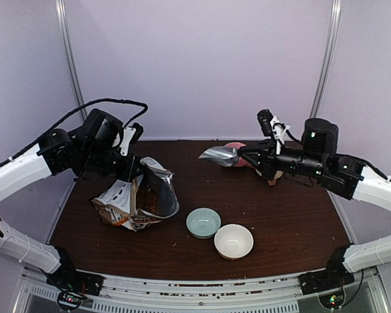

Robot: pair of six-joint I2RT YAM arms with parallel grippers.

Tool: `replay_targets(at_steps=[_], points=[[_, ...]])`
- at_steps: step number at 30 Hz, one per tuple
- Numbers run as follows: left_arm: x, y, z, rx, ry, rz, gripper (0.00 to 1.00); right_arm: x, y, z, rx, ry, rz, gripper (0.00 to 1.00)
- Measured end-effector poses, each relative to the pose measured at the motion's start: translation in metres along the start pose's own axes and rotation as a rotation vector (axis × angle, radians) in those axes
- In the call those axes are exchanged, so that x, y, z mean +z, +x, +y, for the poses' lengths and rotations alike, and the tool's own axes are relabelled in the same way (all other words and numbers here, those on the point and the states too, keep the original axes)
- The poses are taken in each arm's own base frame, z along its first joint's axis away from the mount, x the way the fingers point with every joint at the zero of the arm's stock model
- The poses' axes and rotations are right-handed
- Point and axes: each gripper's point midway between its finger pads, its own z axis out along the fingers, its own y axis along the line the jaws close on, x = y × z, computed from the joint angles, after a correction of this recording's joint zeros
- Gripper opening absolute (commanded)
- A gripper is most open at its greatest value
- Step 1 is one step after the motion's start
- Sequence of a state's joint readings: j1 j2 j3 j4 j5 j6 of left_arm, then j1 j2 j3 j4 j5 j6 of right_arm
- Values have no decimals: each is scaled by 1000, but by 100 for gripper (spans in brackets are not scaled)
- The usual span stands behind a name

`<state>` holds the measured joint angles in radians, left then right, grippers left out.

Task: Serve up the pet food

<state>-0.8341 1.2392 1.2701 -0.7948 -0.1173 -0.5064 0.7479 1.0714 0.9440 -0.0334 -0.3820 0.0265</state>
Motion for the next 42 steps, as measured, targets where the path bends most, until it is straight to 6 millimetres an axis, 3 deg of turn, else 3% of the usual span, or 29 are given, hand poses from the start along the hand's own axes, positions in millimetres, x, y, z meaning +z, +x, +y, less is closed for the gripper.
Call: replay_targets(at_steps=[5,9,12,14,18,22,25,27,32,42], points=[[4,6,-7,3,47,8,0,38,30,85,-3,-221,59,0],[8,11,-11,5,74,12,1,75,73,120,-21,-286,194,0],[7,12,-12,11,83,10,41,98,94,132,-60,-296,297,0],[5,8,-15,18,93,-9,54,108,103,135,-88,-289,354,0],[-3,1,1,-18,36,-60,54,112,121,134,-127,-271,454,0],[3,18,71,-186,-98,-78,54,109,137,133,-145,-256,521,0],[10,56,135,-330,-244,-50,52,110,153,136,-151,-255,571,0],[13,83,161,-403,-309,-14,54,114,167,136,-151,-245,603,0],[23,114,168,-440,-308,28,51,128,193,132,-143,-211,657,0],[43,138,172,-472,-294,30,36,159,209,131,-89,-170,625,0]])
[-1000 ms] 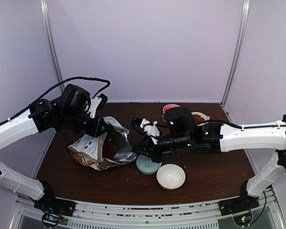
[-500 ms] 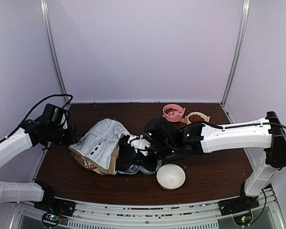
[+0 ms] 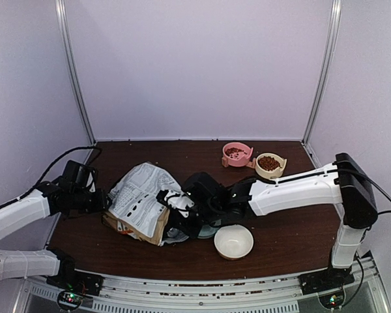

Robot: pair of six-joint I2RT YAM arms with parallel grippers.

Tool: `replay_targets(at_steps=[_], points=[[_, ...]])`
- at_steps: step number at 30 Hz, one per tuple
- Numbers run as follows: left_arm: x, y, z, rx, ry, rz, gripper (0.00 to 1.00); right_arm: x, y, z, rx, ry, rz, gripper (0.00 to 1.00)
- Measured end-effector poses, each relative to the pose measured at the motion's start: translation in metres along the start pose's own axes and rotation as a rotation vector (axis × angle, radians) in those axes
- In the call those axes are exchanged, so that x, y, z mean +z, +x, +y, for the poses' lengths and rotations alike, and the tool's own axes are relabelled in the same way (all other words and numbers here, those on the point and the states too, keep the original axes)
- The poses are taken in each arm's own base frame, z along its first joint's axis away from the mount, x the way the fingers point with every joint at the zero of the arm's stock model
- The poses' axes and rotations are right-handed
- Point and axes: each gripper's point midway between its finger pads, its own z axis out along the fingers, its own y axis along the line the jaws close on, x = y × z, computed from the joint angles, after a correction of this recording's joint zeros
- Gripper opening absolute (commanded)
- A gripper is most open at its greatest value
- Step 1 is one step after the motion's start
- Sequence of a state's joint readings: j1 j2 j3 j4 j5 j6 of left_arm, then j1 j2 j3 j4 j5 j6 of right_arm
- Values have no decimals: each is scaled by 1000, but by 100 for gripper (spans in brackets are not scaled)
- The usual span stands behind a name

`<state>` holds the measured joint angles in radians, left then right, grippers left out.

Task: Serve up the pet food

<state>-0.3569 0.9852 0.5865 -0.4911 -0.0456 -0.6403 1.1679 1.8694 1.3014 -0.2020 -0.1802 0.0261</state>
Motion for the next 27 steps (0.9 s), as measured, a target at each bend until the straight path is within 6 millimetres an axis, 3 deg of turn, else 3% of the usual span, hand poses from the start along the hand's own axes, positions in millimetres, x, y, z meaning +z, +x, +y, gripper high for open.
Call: replay_targets(at_steps=[6,10,15,22,27], points=[[3,3,-2,-4,27,-12,34,17,-17,0,-2,1,-80,0],[2,2,3,-14,16,-26,34,29,-43,1,-18,-2,-146,0],[-1,0,10,-21,-5,-44,38,44,-57,0,-47,0,-198,0],[-14,-2,7,-3,1,-34,53,43,-54,2,-75,-7,-286,0],[-38,-20,-16,30,81,-53,58,17,-63,4,-79,-10,-406,0]])
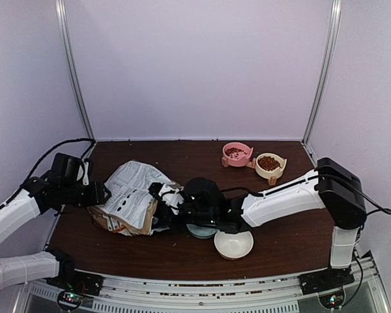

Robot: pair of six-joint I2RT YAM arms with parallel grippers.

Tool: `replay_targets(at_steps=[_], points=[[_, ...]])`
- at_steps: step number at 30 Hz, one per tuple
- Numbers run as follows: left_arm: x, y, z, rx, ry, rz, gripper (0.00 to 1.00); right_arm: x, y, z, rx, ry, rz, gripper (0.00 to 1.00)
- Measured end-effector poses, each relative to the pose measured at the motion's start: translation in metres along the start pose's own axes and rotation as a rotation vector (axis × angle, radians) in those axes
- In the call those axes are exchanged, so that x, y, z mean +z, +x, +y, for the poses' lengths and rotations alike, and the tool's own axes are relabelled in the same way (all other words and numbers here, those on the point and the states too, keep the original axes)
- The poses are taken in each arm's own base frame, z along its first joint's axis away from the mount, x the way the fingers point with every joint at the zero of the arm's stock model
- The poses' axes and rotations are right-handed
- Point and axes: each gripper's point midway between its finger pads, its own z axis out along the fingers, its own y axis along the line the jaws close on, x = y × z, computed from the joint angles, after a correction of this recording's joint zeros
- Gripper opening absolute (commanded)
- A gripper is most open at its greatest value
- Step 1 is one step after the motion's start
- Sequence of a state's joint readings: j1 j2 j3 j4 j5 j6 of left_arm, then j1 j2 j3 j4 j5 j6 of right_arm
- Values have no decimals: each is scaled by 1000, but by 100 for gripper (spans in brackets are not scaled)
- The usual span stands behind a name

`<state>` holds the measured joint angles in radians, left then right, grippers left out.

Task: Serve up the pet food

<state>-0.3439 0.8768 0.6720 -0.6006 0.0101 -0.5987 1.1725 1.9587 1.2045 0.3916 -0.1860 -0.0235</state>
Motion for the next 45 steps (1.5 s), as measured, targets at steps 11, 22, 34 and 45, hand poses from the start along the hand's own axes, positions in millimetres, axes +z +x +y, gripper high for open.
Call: replay_targets(at_steps=[11,22,34,45], points=[[-39,-29,-49,99,157,-41,61,-73,-56,-1,-16,31,-261,0],[-65,-34,-134,282,286,2,72,-106,-39,-5,-20,79,-303,0],[-27,-9,-168,420,204,125,83,-116,-33,-8,-47,118,-303,0],[-2,1,-153,434,72,177,15,-143,-41,-14,-22,164,-367,0]])
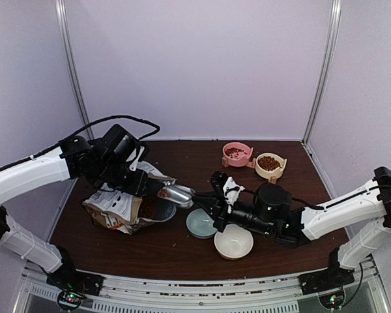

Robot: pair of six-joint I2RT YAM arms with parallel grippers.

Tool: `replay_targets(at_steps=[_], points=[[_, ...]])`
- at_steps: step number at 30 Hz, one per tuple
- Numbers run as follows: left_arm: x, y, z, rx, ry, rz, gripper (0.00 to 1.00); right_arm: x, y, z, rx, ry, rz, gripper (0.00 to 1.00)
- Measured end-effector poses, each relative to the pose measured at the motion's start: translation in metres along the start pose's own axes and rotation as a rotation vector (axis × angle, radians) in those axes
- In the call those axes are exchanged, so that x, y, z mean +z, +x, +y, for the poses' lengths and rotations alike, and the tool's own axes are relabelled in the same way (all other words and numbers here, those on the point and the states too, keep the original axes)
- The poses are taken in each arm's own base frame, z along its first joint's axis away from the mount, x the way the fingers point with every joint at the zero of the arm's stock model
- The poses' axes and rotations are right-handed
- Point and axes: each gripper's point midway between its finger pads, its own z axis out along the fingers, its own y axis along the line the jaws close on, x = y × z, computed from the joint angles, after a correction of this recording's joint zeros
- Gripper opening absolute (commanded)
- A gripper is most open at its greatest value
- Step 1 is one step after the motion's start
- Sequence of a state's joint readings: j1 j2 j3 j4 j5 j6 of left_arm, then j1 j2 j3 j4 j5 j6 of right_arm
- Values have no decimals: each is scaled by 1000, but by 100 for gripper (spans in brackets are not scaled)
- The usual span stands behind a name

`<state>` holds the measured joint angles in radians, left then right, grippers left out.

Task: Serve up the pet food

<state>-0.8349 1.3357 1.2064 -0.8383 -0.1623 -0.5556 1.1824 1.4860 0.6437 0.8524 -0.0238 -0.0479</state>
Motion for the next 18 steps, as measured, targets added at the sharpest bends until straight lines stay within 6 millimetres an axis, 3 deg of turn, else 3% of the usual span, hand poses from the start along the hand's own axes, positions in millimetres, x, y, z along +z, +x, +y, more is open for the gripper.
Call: replay_targets(at_steps=[2,5,12,15,18], points=[[1,0,1,-7,-10,0,7,-8,-10,-2,4,8,-26,0],[0,-3,1,-20,-18,-11,2,-21,-28,-8,6,34,-69,0],[-1,-6,3,-43,-31,-27,0,-55,-74,-27,-9,129,-165,0],[-1,-7,3,-46,-30,-30,0,-57,-74,-42,-20,176,-162,0],[-2,-7,3,-49,-29,-31,0,-58,-65,-71,-31,250,-123,0]])
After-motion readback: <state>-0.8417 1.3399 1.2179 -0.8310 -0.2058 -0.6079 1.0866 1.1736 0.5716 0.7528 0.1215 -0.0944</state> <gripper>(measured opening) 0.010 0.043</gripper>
